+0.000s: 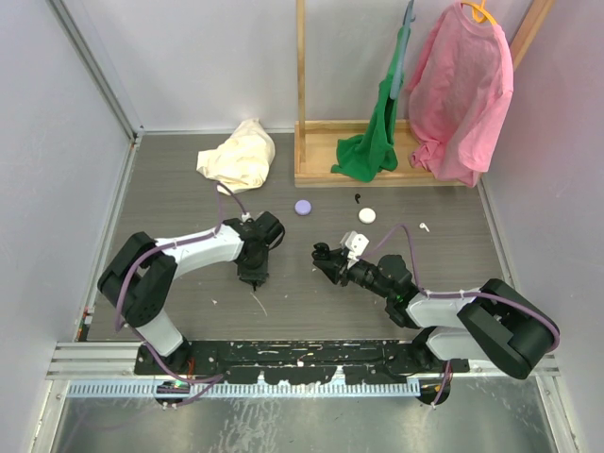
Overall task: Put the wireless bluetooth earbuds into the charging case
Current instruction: Pick up the earbud from the center of the board, then place the earbud in the charging case.
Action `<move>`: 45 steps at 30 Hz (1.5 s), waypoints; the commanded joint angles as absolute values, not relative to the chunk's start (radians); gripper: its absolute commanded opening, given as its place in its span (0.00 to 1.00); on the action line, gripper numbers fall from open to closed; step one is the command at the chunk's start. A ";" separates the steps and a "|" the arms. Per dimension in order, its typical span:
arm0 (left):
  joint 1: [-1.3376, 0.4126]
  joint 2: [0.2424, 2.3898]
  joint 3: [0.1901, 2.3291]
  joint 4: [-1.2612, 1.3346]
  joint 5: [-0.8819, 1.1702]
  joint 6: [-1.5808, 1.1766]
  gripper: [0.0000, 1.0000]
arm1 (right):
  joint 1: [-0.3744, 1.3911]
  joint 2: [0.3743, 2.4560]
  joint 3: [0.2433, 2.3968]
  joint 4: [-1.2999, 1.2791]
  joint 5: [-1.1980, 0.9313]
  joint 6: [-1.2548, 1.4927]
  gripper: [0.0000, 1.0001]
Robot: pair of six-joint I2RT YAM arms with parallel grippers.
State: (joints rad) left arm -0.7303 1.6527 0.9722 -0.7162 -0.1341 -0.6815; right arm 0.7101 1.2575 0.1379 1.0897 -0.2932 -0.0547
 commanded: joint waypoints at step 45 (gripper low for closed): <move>-0.972 1.041 0.962 -0.086 -0.334 -0.300 0.11 | 0.717 1.154 0.226 1.341 -0.282 -0.001 0.01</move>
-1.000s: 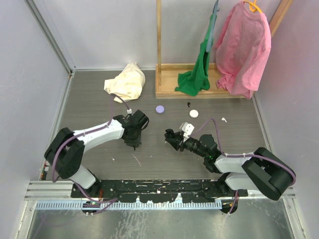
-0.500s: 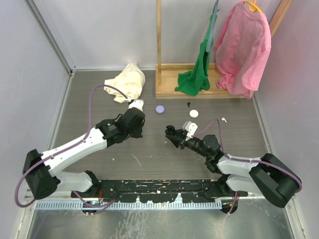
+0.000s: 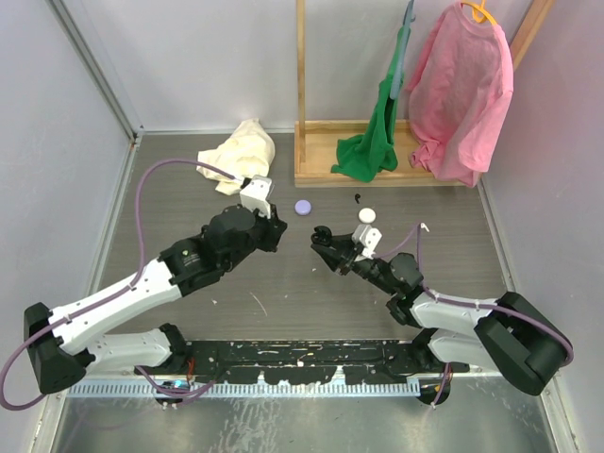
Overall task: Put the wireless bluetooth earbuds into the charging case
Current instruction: Place the earbud in the charging case.
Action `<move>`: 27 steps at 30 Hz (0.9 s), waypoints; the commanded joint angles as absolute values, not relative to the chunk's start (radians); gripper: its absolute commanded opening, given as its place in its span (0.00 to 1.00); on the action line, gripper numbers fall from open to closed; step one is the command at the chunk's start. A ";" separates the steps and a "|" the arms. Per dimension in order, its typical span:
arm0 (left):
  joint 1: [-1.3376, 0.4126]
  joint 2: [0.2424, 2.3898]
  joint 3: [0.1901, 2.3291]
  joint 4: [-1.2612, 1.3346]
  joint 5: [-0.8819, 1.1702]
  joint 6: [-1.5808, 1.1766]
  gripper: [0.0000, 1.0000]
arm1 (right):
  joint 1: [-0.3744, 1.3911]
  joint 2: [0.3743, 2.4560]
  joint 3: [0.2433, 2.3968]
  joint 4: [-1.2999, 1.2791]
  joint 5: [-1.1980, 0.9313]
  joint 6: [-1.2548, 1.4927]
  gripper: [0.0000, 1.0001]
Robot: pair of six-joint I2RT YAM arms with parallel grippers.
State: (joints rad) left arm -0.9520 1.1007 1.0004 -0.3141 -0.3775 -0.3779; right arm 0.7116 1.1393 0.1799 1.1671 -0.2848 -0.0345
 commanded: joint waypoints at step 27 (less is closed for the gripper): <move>-1.029 1.005 0.800 0.438 -0.018 -0.053 0.12 | 0.726 1.185 0.311 1.446 -0.376 0.051 0.01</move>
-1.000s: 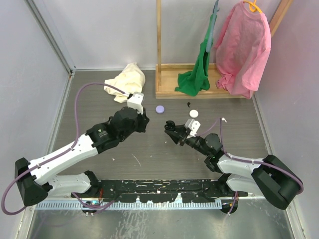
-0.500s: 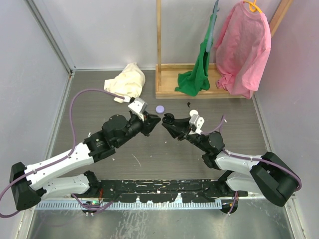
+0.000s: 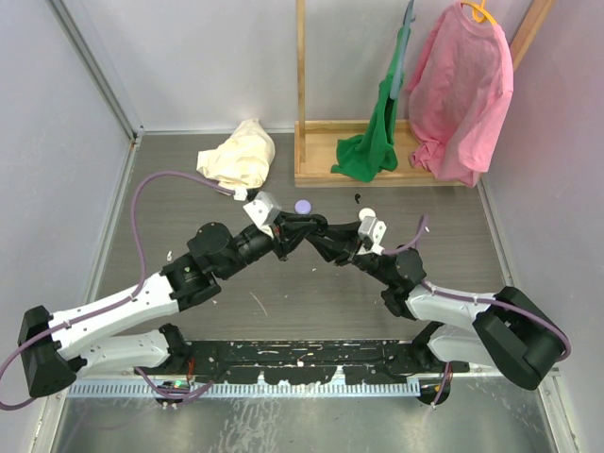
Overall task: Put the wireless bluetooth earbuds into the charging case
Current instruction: Place the earbud in the charging case.
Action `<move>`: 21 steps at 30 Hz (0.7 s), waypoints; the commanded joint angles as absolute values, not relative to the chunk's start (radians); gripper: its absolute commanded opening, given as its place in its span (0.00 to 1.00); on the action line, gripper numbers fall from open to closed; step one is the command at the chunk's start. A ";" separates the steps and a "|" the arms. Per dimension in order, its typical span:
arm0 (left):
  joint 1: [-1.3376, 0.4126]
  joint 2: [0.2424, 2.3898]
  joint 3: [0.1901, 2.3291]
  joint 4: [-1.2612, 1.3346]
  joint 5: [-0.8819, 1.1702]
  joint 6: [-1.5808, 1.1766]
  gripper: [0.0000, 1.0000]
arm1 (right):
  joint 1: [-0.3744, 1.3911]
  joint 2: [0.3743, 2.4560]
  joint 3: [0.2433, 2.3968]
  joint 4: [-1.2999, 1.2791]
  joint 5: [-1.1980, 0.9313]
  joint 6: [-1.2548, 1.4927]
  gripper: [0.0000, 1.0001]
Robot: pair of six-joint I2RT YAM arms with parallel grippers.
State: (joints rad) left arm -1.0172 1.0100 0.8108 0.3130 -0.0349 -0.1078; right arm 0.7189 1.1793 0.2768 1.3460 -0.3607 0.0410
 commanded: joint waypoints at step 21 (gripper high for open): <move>-1.059 1.018 0.762 0.446 -0.071 0.081 0.12 | 0.727 1.188 0.314 1.468 -0.389 0.054 0.01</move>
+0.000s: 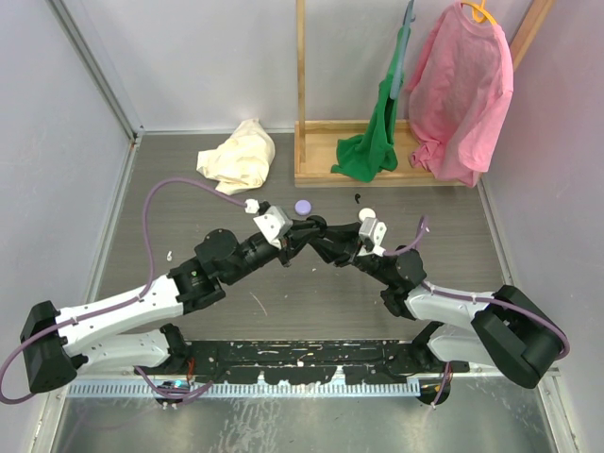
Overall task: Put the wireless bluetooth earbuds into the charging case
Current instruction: Place the earbud in the charging case.
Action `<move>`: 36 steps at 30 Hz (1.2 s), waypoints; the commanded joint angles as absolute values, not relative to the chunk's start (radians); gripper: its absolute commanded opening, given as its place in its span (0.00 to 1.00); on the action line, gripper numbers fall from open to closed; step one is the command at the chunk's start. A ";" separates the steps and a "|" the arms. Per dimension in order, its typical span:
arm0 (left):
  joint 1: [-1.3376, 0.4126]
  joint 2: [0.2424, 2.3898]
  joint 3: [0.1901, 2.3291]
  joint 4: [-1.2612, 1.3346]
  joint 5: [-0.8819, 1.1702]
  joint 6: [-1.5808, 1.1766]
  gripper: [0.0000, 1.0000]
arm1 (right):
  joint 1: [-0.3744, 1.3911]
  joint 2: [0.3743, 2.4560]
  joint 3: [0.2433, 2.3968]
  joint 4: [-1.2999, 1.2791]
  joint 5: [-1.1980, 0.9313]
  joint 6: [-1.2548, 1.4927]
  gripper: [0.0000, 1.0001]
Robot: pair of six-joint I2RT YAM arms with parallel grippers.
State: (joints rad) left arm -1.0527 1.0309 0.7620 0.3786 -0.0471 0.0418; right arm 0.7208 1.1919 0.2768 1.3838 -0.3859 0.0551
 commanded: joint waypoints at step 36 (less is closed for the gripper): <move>-1.113 1.051 0.813 0.223 -0.279 -0.050 0.43 | 0.727 1.258 0.303 1.503 -0.330 0.006 0.01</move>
State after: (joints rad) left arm -1.1114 1.0546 0.7647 0.2638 -0.2516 0.0406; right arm 0.7254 1.2579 0.2768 1.3880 -0.3599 0.0212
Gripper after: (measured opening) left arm 0.382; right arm 0.335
